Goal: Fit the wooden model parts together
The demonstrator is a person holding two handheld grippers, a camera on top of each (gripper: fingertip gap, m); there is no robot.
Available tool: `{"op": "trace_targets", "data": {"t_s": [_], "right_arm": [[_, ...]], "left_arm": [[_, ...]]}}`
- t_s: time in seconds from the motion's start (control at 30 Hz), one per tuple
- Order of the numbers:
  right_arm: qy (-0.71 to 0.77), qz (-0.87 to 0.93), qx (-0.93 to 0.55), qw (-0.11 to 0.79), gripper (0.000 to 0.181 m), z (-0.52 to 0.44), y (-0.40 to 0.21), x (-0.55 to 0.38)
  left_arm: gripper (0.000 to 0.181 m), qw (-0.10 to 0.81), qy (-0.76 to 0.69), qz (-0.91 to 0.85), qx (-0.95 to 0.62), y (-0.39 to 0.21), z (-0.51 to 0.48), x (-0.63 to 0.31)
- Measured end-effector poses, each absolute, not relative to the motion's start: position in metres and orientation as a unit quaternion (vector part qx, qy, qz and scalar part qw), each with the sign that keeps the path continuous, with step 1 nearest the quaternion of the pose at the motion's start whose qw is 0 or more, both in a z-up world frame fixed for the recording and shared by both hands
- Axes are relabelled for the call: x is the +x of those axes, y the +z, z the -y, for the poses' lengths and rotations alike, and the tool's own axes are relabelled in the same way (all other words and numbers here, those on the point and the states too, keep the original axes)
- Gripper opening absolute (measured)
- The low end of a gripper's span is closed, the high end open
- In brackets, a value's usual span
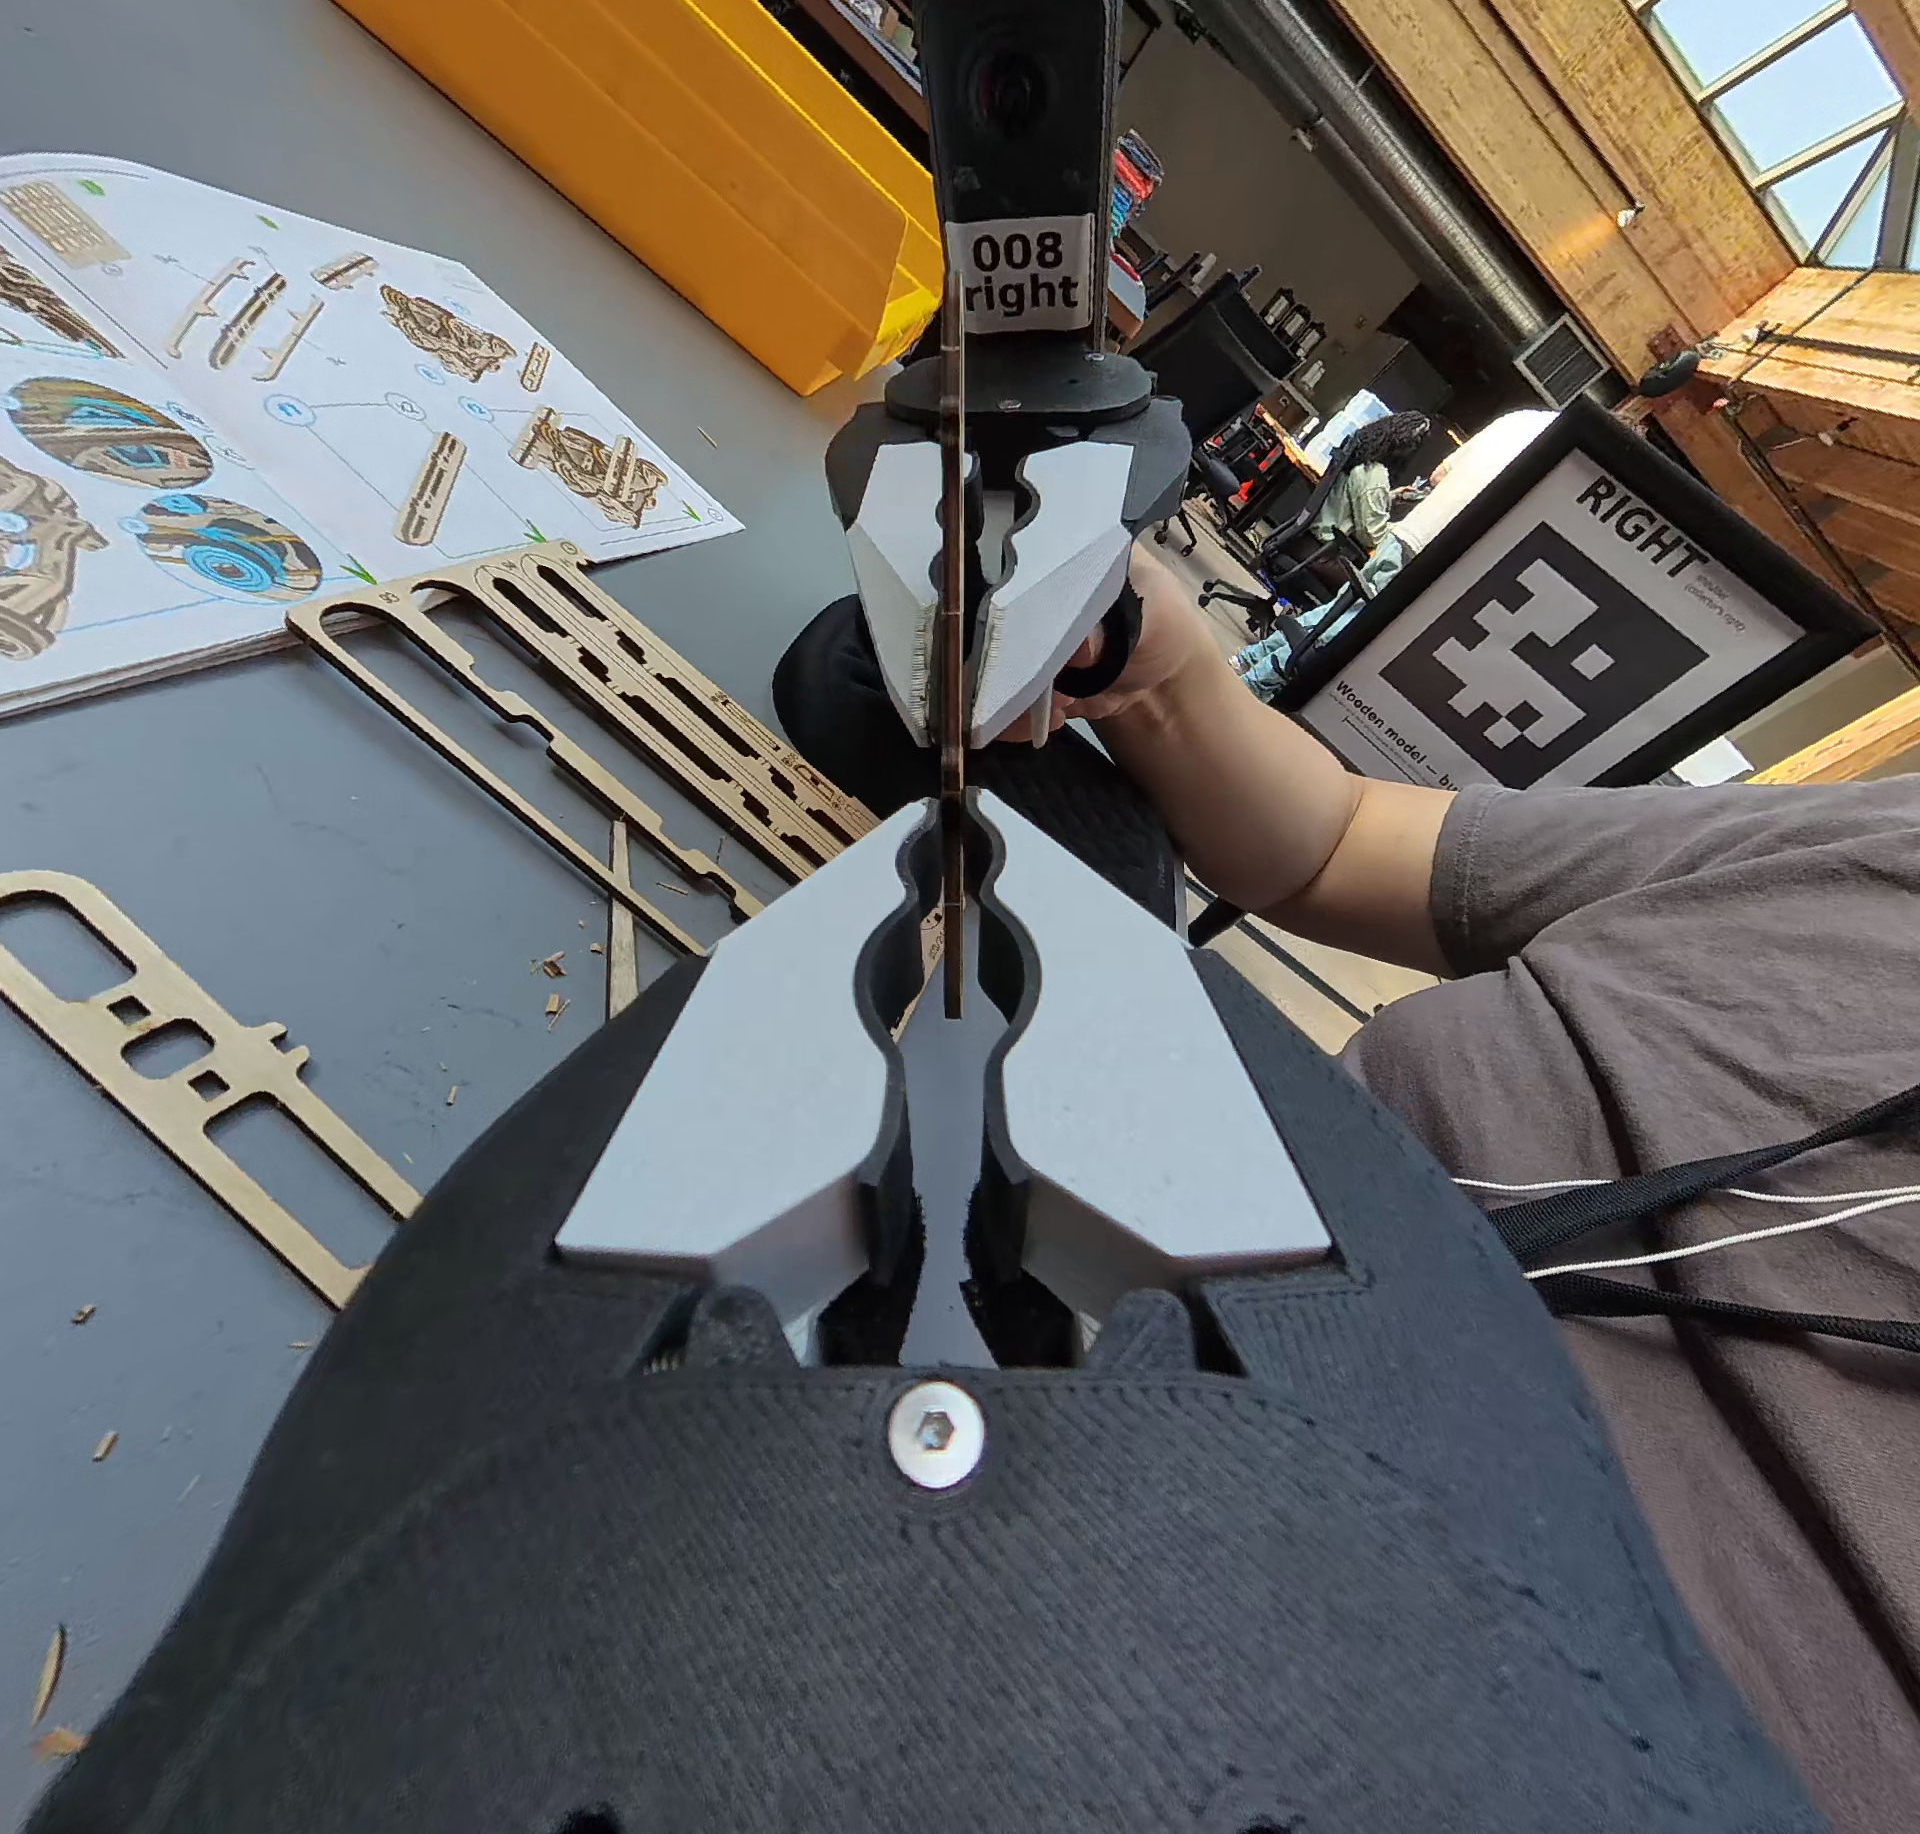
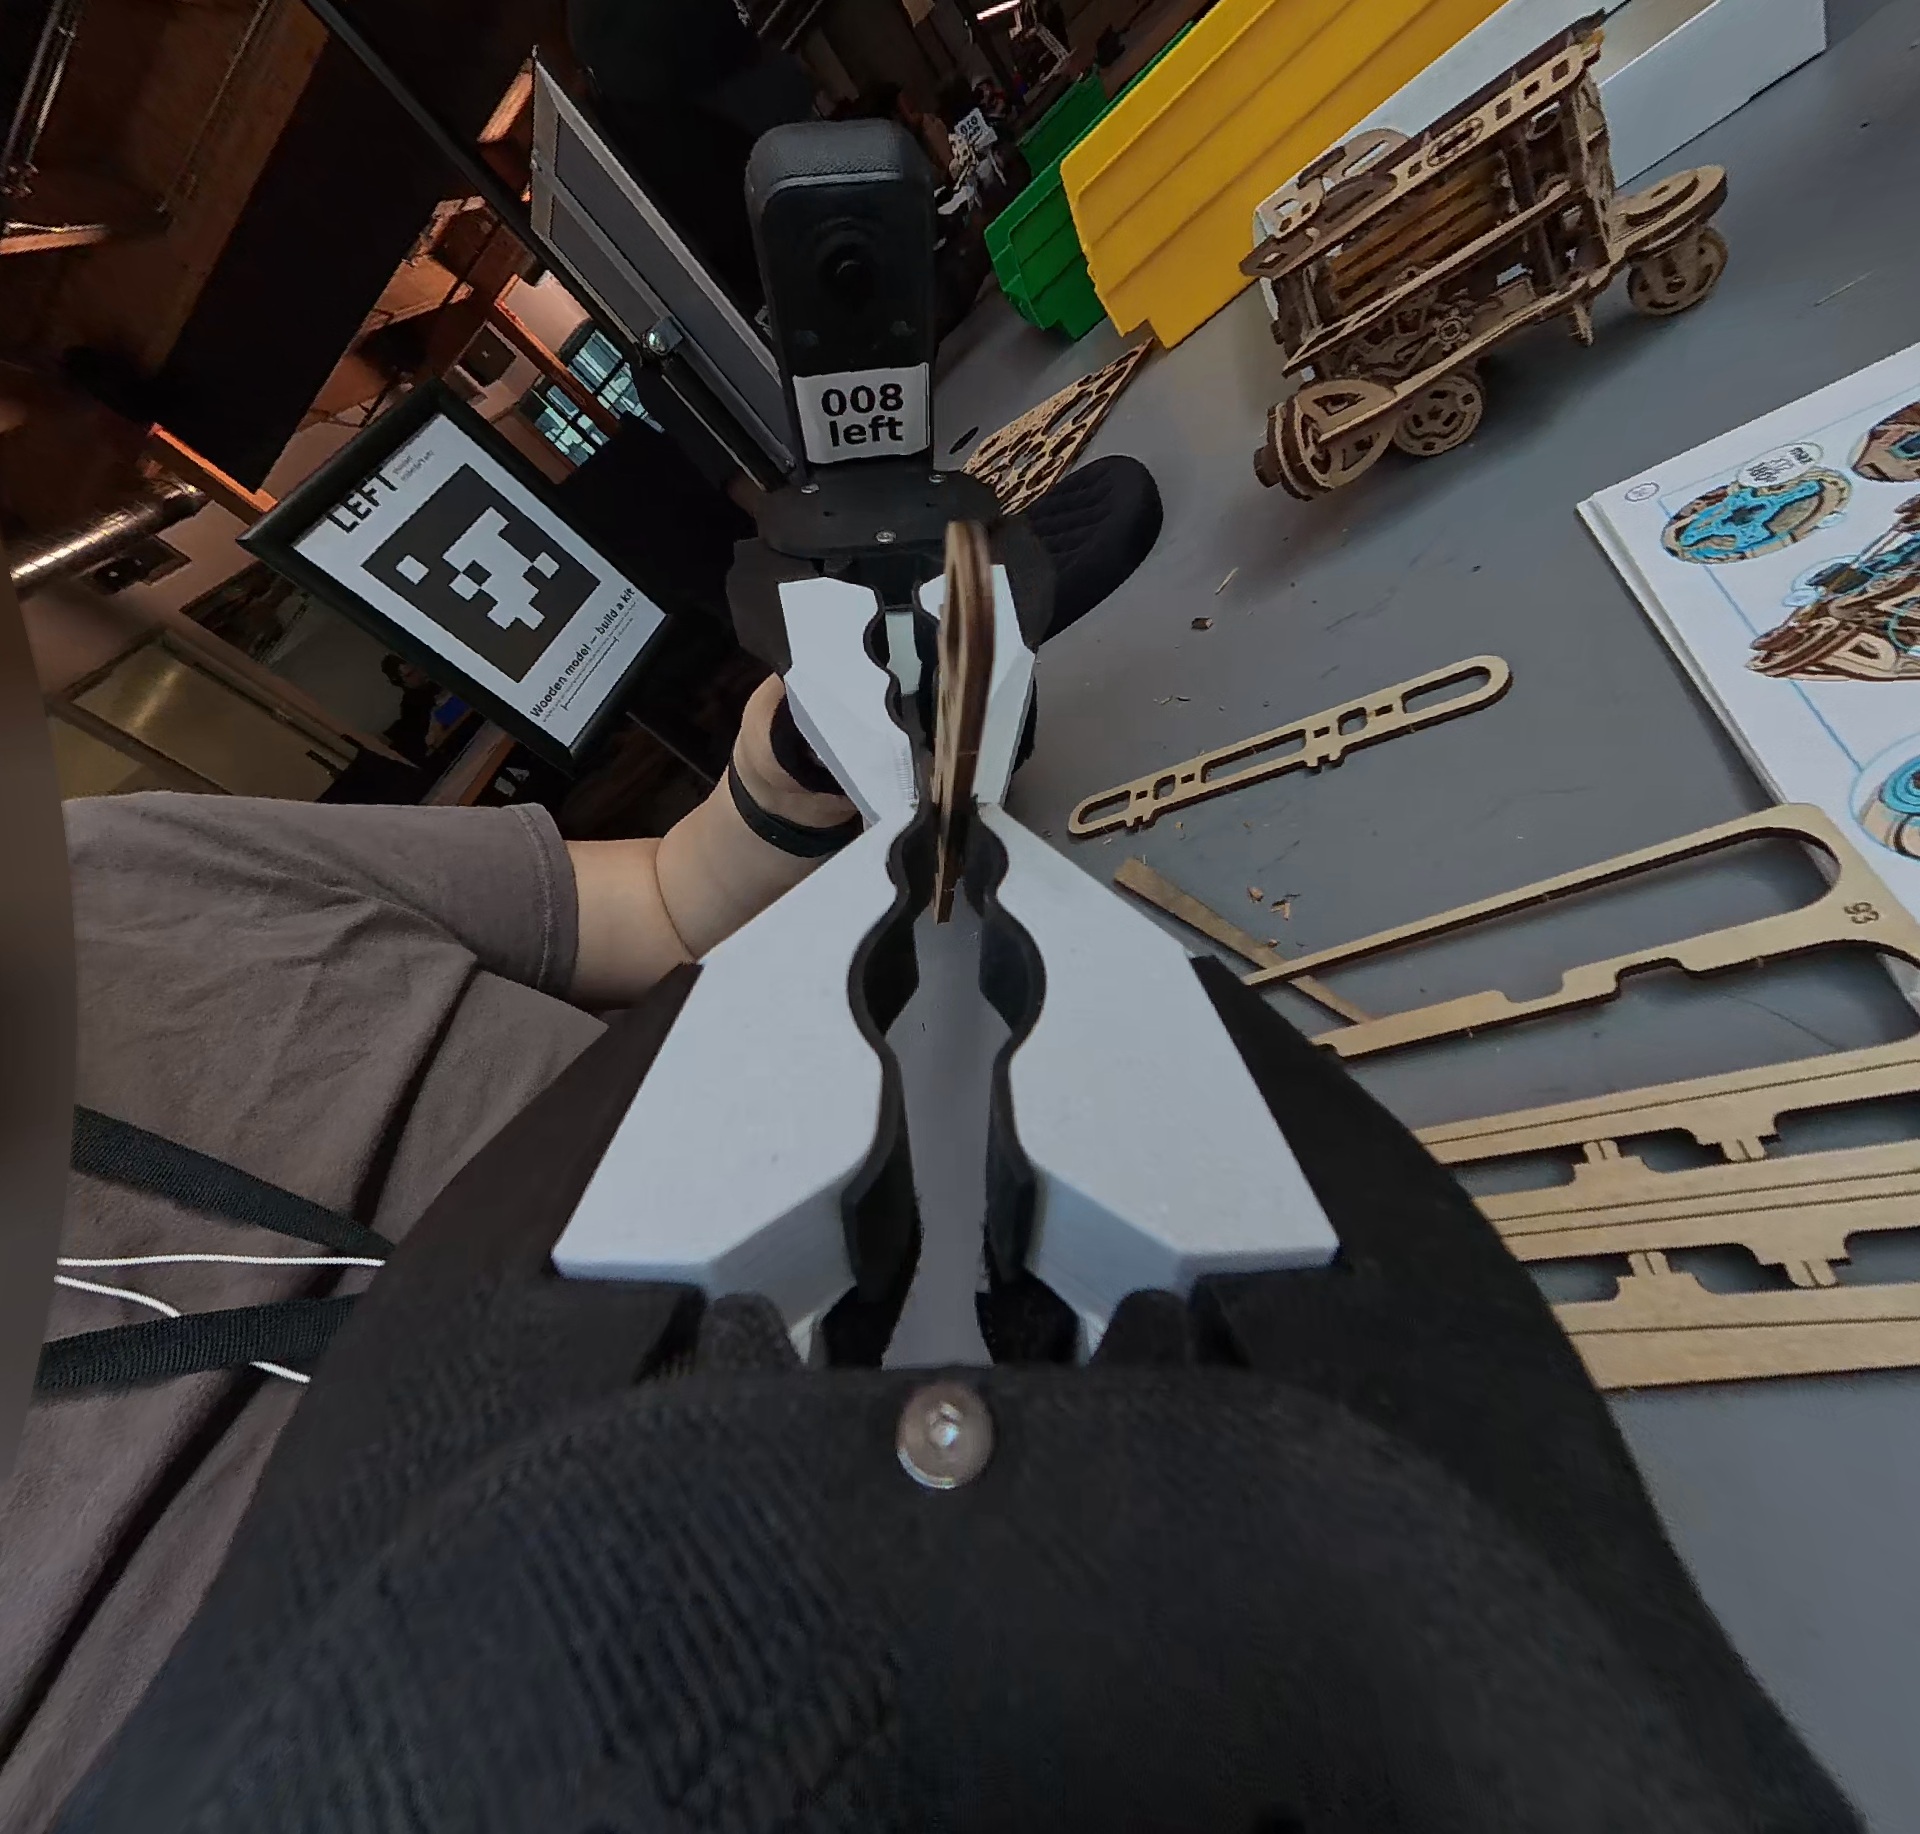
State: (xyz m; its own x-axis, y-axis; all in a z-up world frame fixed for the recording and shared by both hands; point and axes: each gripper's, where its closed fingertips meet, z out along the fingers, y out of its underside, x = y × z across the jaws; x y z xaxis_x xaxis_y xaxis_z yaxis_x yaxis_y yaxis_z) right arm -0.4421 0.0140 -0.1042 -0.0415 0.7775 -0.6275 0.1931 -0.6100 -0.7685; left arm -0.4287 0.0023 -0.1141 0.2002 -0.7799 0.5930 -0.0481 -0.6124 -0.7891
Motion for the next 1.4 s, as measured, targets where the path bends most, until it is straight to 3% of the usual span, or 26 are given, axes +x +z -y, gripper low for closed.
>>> {"op": "trace_targets", "data": {"t_s": [1.13, 1.23, 1.4], "right_arm": [[0.560, 0.389, -0.693, 0.236, 0.006, -0.018, -0.133, -0.447], [0.617, 0.360, -0.665, 0.216, 0.002, -0.016, -0.120, -0.445], [0.640, 0.321, -0.642, 0.274, 0.002, -0.026, -0.099, -0.445]], "left_arm": [[0.000, 0.303, -0.517, -0.280, -0.750, -0.140, -0.003, -0.434], [0.000, 0.317, -0.542, -0.283, -0.725, -0.129, -0.004, -0.430], [0.000, 0.345, -0.570, -0.261, -0.699, -0.113, -0.010, -0.428]]}}
